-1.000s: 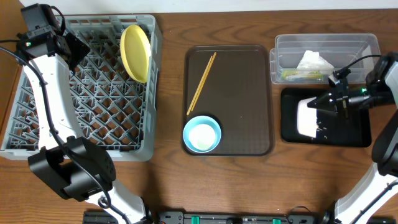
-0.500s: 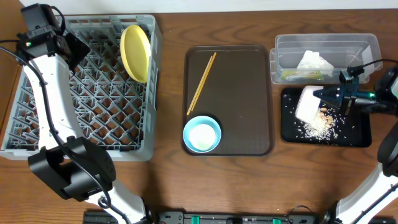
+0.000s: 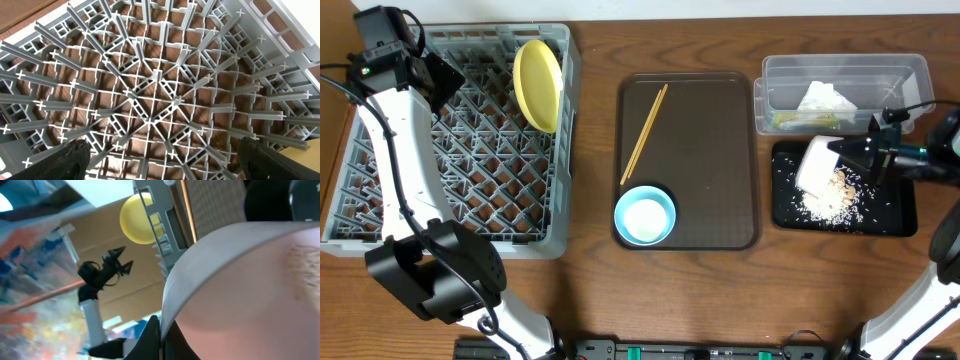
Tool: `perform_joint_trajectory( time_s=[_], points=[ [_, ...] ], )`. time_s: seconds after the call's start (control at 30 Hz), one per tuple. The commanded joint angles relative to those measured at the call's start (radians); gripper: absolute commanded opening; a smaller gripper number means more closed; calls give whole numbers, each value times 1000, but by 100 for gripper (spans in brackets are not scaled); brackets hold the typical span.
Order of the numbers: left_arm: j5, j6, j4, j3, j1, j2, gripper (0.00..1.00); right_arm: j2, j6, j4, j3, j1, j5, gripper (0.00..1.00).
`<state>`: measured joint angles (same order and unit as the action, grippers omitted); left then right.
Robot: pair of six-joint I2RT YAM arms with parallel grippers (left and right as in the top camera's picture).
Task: Sort waste into correct bins and load items into the dishwasher
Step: 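Carry the white bowl right and tip the rice onto the black tray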
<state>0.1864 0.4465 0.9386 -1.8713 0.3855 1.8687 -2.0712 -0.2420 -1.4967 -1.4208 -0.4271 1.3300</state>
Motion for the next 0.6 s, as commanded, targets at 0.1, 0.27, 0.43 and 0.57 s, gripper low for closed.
perform_joint_trajectory(
  time_s=[0.1, 0.27, 0.43, 0.57],
  points=[
    [6, 4, 3, 5, 6, -4, 96, 10, 46, 64, -2, -42, 22, 1],
    [6, 4, 3, 5, 6, -4, 96, 10, 69, 80, -2, -44, 34, 1],
    [6, 4, 3, 5, 6, -4, 96, 10, 95, 88, -2, -54, 85, 1],
    [6, 4, 3, 5, 6, -4, 96, 10, 63, 6, -2, -53, 143, 1]
  ],
)
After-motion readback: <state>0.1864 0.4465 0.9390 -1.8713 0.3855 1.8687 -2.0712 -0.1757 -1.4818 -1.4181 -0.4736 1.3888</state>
